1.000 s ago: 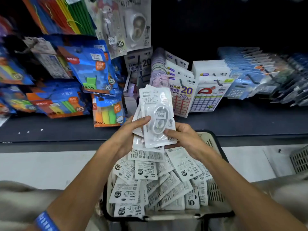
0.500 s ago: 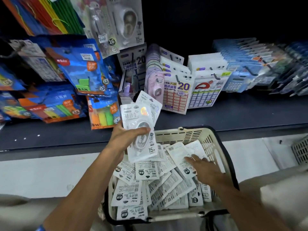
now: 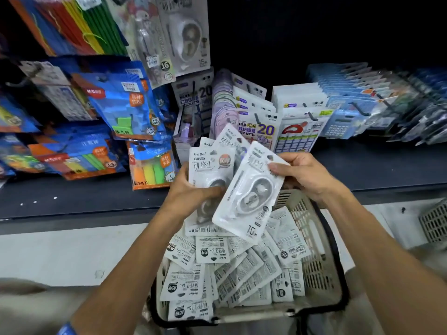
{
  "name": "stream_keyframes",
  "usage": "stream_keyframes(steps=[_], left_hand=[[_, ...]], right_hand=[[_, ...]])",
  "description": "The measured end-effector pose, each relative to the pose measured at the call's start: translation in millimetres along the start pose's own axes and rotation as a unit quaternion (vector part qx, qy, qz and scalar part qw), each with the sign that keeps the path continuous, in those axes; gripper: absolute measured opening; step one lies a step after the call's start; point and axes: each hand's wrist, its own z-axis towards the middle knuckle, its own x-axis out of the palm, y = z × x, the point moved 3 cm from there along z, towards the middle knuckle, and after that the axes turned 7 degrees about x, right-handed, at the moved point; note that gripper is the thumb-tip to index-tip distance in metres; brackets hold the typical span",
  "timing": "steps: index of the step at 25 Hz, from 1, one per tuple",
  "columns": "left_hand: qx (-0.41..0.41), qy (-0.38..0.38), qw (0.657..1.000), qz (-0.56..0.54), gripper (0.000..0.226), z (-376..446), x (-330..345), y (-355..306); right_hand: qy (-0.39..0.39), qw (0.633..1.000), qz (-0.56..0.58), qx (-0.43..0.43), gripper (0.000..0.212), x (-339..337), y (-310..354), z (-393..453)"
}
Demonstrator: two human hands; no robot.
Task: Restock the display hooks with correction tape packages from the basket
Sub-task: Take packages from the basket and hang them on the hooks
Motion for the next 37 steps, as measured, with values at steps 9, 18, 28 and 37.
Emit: stream_keyframes(steps=[9,18,28,37], left_hand=[[0.008,0.039,0.991,-0.127,0.088,-4,2,-25],[0.198,-0.122,0.958,-0.167,0.068,11,-52,-146],[0.267,-0.192,0.921,-0.210,0.050,-9,-137,-197],[0.247,-0.196,0.917,-0.242,0.065,-18,-135,-198]], right_hand=[[-0.075,0.990,-0.010,-0.122,0.013,39,63,-13],[0.101,0.993,0.038,-0.049,0.052,130,99,-40],[-0.062,0.983,-0.065,-0.161,0.021,141,160,-10],[-0.126,0.980,-0.030,-0.154,0.030,165,142,-24]])
